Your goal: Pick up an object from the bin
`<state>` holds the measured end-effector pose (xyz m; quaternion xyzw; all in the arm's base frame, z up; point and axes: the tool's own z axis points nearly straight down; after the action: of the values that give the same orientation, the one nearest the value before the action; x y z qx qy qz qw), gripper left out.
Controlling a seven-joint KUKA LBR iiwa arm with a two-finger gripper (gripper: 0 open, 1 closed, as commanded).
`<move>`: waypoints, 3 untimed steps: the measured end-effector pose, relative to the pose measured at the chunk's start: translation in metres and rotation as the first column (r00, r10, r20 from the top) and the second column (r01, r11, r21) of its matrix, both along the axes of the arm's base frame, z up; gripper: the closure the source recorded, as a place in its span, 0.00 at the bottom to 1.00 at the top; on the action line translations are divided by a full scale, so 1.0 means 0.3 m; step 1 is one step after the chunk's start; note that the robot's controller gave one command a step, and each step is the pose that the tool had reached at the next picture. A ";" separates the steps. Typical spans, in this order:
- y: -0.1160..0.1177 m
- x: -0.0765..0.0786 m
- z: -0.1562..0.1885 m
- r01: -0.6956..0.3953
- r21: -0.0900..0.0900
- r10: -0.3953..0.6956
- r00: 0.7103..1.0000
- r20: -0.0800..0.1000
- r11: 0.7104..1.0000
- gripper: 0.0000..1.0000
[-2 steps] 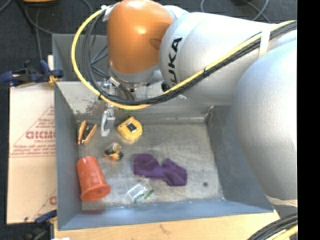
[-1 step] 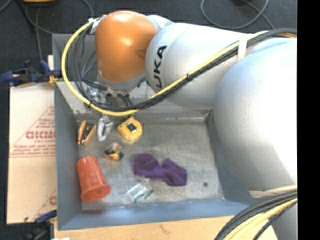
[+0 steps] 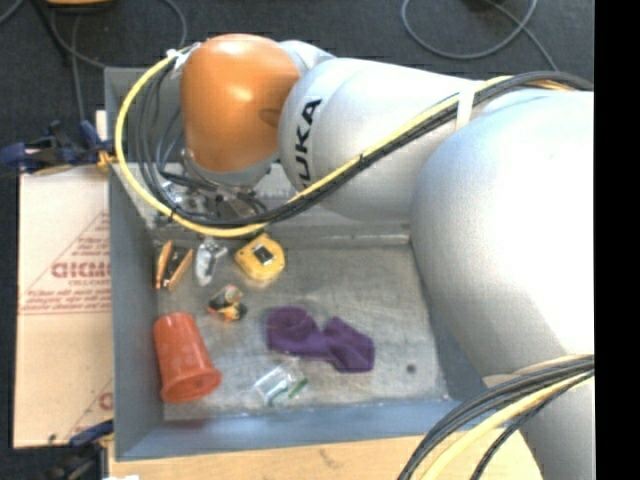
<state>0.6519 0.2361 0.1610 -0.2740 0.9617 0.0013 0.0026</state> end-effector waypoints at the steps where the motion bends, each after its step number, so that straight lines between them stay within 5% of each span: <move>1: 0.006 -0.008 -0.033 -0.119 -0.003 0.119 0.993 0.000 0.993 0.00; 2: 0.001 0.017 -0.273 -0.324 -0.007 0.324 0.946 0.005 0.946 0.00; 3: 0.005 0.015 -0.253 -0.321 -0.001 0.321 0.947 0.006 0.947 1.00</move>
Offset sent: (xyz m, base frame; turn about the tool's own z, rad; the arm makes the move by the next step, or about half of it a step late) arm 0.0024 0.0012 -0.0910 -0.3341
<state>0.6564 0.2376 0.0850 -0.4270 0.9042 0.0009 0.0051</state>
